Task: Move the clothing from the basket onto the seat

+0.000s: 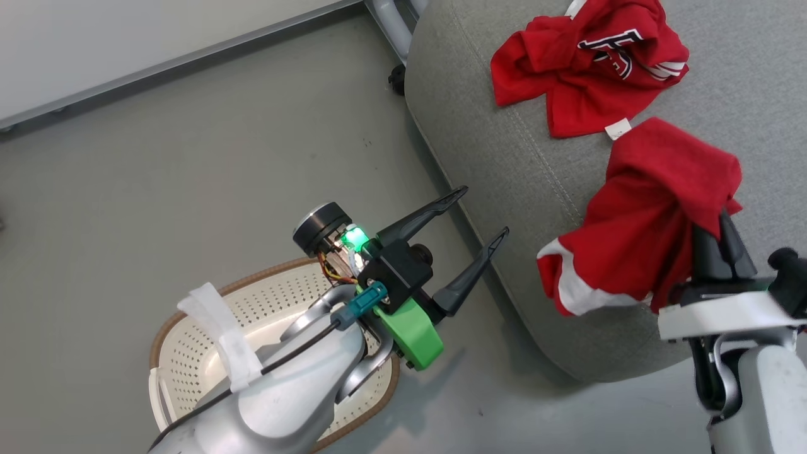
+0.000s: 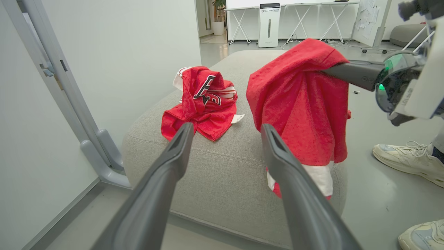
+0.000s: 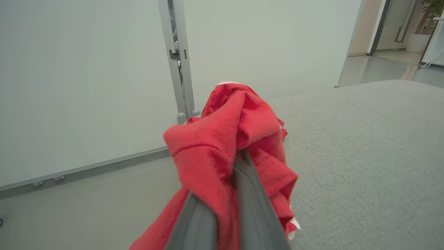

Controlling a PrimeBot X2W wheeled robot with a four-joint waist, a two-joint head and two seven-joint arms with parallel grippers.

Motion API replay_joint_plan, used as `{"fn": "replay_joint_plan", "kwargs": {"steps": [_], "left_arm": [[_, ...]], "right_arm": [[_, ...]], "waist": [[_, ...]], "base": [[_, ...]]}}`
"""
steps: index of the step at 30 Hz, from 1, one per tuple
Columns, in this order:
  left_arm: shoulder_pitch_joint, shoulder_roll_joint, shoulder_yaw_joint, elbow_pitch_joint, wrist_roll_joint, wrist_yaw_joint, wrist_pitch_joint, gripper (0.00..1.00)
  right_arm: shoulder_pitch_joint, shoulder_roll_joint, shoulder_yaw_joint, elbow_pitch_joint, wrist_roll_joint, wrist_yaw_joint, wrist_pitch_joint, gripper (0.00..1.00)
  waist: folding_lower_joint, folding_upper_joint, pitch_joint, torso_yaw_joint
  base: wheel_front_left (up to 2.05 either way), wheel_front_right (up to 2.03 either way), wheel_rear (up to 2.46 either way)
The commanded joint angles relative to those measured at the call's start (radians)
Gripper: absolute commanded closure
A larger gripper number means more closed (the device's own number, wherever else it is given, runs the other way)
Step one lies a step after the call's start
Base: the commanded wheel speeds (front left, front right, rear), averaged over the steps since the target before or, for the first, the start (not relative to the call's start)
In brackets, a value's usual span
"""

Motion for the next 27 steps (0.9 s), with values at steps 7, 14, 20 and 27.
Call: {"fn": "replay_joint_plan", "kwargs": {"steps": [7,14,20,27], "left_arm": [[-0.041,0.032,0.010,-0.018,0.006,0.007,0.007,0.00],[-0.074,0.065,0.012,-0.050,0.021,0.008,0.023,0.00],[-0.103,0.094,0.013,-0.080,0.034,0.007,0.041,0.00],[-0.141,0.116,0.013,-0.112,0.049,0.004,0.053,0.00]], "right_arm": [[-0.197,-0.002,-0.057,-0.054,-0.077,-0.001,-0.003,1.00],[-0.425,-0.033,-0.107,-0.047,-0.143,-0.001,-0.003,1.00],[-0.614,-0.087,-0.175,0.023,-0.160,-0.001,-0.003,1.00],[-0.816,-0.180,-0.252,0.174,-0.175,-0.001,-0.003,1.00]], "waist": [[0.0000,0.0091,0.075,0.010],[0.0000,0.0091,0.181,0.024],[0.0000,0.0091,0.271,0.037],[0.0000,0.0091,0.355,0.055]], "base": [[0.00,0.00,0.00],[0.00,0.00,0.00],[0.00,0.00,0.00],[0.00,0.00,0.00]]}}
